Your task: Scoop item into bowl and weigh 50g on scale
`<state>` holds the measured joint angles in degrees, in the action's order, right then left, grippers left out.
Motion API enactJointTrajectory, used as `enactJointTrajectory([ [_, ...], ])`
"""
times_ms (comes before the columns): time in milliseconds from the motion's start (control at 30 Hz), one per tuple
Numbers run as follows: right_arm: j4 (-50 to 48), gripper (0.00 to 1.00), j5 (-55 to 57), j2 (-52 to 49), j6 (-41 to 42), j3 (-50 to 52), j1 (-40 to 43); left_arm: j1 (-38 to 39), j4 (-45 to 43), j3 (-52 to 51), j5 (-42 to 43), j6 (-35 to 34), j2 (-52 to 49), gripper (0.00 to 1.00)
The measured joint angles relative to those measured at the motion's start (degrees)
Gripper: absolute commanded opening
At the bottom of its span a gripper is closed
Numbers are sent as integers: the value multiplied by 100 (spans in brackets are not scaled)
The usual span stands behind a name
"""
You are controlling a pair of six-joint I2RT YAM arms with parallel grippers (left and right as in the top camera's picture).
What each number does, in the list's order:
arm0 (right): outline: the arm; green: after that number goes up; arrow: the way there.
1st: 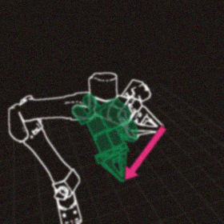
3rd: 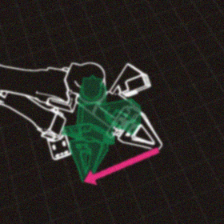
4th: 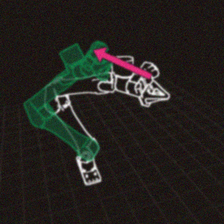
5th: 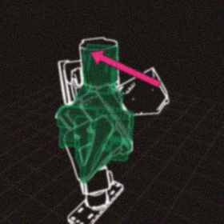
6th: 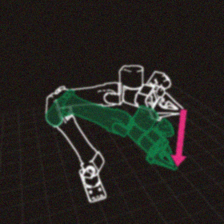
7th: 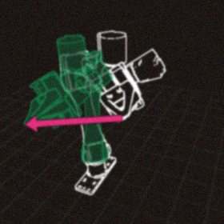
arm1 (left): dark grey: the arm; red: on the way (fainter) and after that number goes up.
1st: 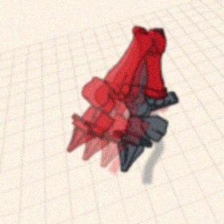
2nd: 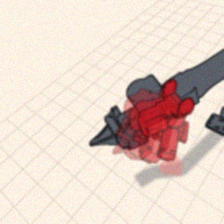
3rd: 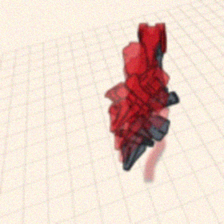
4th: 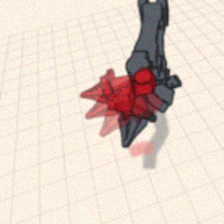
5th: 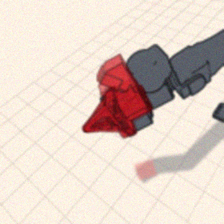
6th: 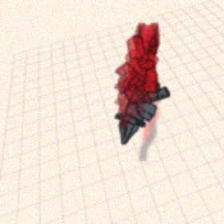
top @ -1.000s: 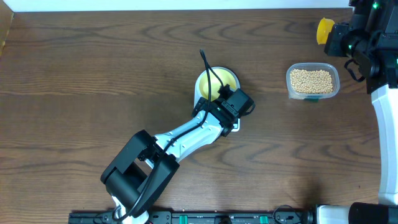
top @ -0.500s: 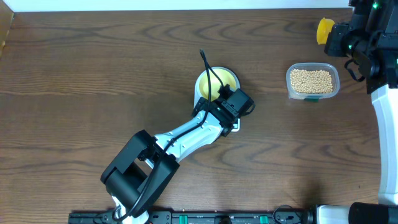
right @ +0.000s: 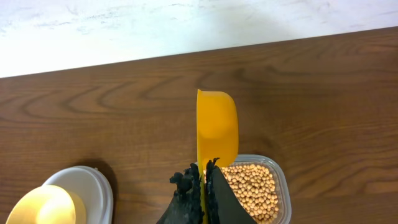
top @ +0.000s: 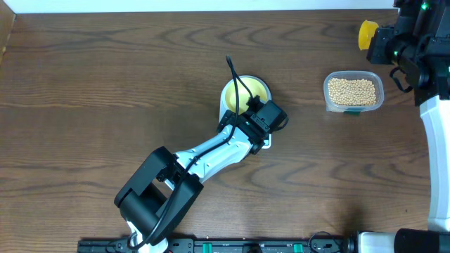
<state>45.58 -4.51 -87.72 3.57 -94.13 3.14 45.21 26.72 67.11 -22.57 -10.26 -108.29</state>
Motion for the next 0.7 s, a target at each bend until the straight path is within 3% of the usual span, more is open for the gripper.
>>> enactJointTrajectory([
  [400, 0, 1, -2, 0, -22, 2, 2, 92, 85, -46, -4, 210, 133, 83],
  [700, 0, 1, -2, 0, -24, 0, 2, 313, 455, -116, -7, 280, 1438, 83],
])
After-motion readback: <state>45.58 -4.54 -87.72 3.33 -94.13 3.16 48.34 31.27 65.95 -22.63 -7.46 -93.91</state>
